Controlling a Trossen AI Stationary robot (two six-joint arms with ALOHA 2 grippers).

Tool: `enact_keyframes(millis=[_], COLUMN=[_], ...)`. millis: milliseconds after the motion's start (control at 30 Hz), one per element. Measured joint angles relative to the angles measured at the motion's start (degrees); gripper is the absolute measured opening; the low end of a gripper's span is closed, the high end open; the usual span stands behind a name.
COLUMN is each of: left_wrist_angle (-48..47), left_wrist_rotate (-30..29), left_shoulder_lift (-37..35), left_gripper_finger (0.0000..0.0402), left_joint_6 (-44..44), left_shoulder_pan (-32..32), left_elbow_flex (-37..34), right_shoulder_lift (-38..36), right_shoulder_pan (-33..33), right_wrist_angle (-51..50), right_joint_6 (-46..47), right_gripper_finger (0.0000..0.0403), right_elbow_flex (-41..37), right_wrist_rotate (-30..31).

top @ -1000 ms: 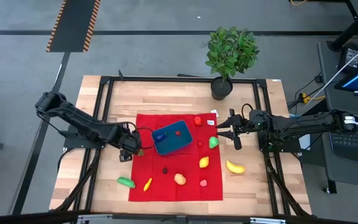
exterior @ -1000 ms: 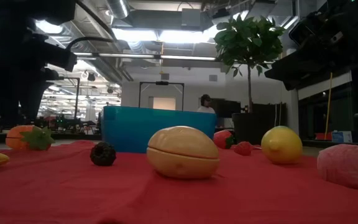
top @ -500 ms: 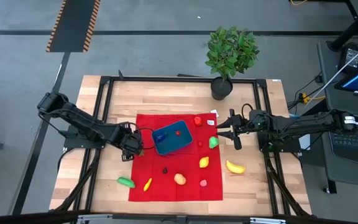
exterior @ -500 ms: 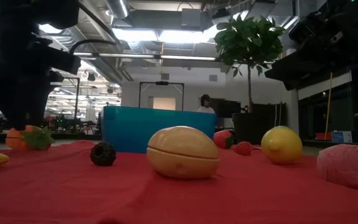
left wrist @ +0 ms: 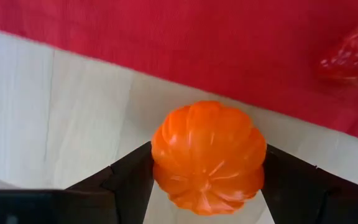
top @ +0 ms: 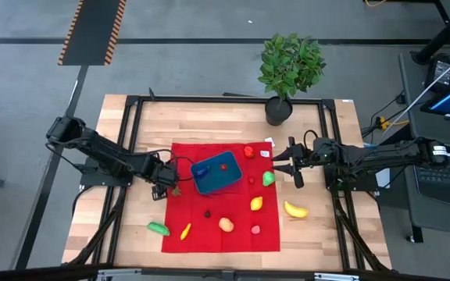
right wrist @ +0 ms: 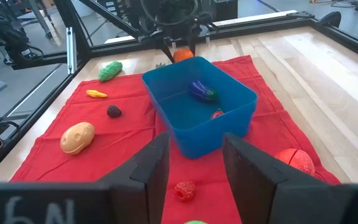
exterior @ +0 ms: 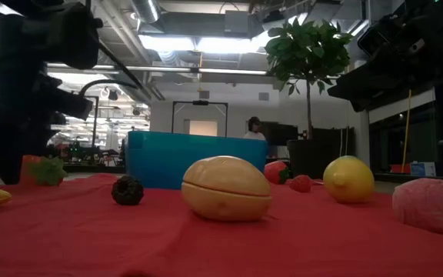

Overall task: Pick and placing Produce into tupperware
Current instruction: Put the pumpkin into the blue bin

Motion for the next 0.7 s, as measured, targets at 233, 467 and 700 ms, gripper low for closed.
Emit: enact_keyframes(millis=[233, 467, 700], left_wrist_angle=[0.92, 1.54, 2.05], left_wrist_rotate=[0.59, 0.49, -0.45], left_shoulder_lift=[-0.07, -0.04, -0.02], left_gripper_finger=[0.0248, 0.025, 0.0234], left_joint_6=[0.25, 0.12, -2.68], left_shoulder_pan=[0.5, 0.52, 0.76], left_elbow_flex=[-0.33, -0.39, -0.39], right_shoulder_lift=[0.0, 0.0, 0.0], right_shoulder_pan=[-0.02, -0.02, -0.02], right_wrist_angle=[0.01, 0.0, 0.02], right_joint_6=[-0.07, -0.13, -0.26], right_gripper_finger=[0.0149, 0.0149, 0.0149], right_elbow_flex=[0.0, 0.0, 0.0], right_wrist_rotate=[0.02, 0.04, 0.24])
